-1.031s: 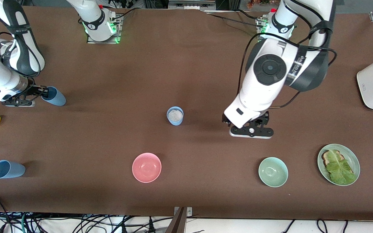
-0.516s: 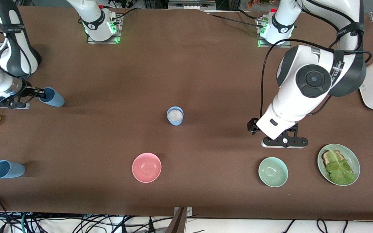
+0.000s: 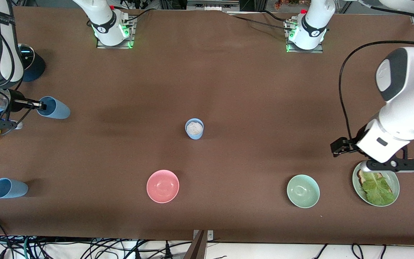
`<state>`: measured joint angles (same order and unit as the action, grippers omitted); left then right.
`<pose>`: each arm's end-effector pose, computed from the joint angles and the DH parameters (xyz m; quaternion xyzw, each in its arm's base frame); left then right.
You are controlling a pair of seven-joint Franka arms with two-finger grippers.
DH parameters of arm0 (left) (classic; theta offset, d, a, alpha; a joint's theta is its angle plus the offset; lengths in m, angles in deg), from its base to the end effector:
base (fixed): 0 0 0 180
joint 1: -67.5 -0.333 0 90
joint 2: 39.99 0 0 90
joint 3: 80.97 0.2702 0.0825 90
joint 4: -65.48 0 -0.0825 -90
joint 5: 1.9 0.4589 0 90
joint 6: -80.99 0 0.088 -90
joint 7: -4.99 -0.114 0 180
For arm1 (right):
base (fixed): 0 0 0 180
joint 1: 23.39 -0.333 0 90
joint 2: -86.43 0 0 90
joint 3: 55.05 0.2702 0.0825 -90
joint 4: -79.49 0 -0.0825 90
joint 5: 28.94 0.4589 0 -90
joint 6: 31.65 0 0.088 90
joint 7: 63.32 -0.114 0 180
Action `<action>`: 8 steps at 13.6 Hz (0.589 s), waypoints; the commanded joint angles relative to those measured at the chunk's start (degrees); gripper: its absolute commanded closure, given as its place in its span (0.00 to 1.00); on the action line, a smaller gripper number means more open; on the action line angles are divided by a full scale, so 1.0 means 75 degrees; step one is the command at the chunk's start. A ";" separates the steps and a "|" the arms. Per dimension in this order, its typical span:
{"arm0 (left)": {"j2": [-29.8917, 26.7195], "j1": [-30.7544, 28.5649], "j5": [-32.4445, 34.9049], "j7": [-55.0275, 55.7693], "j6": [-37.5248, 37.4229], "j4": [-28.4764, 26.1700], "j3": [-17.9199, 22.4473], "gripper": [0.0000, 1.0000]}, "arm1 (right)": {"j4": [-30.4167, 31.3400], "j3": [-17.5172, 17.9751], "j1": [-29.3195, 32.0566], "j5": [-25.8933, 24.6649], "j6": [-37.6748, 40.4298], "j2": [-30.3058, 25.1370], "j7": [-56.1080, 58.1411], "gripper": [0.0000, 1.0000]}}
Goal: Stack blue cups with both arms
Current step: 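Grasp the blue cup with the right gripper while the left gripper retracts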
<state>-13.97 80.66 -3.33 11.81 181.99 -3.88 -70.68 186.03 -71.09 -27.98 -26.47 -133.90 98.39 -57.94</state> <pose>0.7524 -0.0650 0.4781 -0.9980 -0.0252 -0.0545 0.0218 0.6208 -0.1196 0.3046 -0.9886 0.0609 0.1369 0.0116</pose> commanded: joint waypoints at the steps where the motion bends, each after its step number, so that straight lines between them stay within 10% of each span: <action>1: -0.0235 -0.0509 0.0108 -0.0100 -0.0059 -0.0221 -0.0118 0.00 | -0.0633 -0.0030 -0.0557 0.0268 0.0938 -0.0047 -0.0936 1.00; 8: -0.0118 -0.1367 -0.0385 -0.0112 0.0046 -0.0327 -0.0118 0.00 | -0.1162 0.0658 -0.1849 0.1018 0.1457 -0.0270 -0.4170 1.00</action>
<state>-14.49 71.17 -5.84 11.39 181.86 -5.69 -70.84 178.36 -68.90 -41.27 -20.53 -123.64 97.22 -83.12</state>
